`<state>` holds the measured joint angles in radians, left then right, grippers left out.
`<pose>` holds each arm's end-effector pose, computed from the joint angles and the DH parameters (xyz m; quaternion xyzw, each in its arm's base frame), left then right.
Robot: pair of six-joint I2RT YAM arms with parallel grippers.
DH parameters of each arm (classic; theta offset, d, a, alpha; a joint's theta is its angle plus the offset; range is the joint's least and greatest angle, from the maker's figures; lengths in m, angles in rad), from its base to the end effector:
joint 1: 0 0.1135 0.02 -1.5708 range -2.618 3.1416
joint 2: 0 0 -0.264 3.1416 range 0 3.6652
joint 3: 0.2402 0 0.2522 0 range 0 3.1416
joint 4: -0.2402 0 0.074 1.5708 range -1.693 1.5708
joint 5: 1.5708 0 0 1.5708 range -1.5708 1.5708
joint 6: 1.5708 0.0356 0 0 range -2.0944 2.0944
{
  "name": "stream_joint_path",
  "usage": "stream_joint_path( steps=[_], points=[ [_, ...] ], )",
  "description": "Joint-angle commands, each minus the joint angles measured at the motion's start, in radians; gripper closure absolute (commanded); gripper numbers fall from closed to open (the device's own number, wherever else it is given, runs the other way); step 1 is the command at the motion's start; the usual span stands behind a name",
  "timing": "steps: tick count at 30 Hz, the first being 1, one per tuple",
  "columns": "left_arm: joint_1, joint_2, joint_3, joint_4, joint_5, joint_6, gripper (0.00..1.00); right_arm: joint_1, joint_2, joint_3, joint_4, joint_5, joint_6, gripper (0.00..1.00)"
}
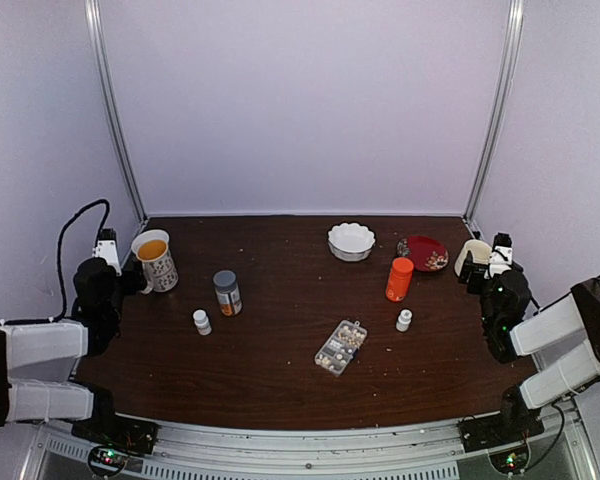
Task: Sort the pills into containers
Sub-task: Reset both arms
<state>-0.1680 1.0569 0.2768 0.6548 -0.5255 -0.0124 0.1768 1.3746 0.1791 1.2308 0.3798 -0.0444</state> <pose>0.2105 -0.0176 0.2007 -0.1150 0.7354 0.1365 0.6537 0.2200 0.0259 0.1703 0.0597 0.6929 -0.0841 0.7137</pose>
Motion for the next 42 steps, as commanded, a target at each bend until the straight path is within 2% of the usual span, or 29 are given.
stream_joint_path(
  steps=[1, 6, 10, 11, 13, 16, 42],
  points=[
    [0.088, 0.121, -0.032, 0.267, 0.178, 0.032, 0.02, -0.006, -0.003, 0.020, -0.001, 0.000, 0.013, 0.00],
    [0.119, 0.224, 0.015, 0.289, 0.286, 0.087, 0.03, -0.007, 0.000, 0.019, 0.008, 0.000, 0.012, 0.00],
    [0.164, 0.362, -0.008, 0.457, 0.414, 0.077, 0.02, -0.007, 0.001, 0.019, 0.010, 0.001, 0.011, 0.00],
    [0.176, 0.375, -0.007, 0.482, 0.416, 0.080, 0.02, -0.007, 0.001, 0.019, 0.011, 0.002, 0.011, 0.00],
    [0.177, 0.364, 0.035, 0.367, 0.386, 0.068, 0.02, -0.006, 0.001, 0.019, 0.011, 0.001, 0.011, 0.00],
    [0.191, 0.367, 0.054, 0.344, 0.362, 0.040, 0.02, -0.007, 0.001, 0.019, 0.009, 0.001, 0.011, 0.00],
    [0.191, 0.374, 0.055, 0.358, 0.365, 0.042, 0.03, -0.007, 0.001, 0.017, 0.015, 0.000, 0.008, 0.00]
  ],
)
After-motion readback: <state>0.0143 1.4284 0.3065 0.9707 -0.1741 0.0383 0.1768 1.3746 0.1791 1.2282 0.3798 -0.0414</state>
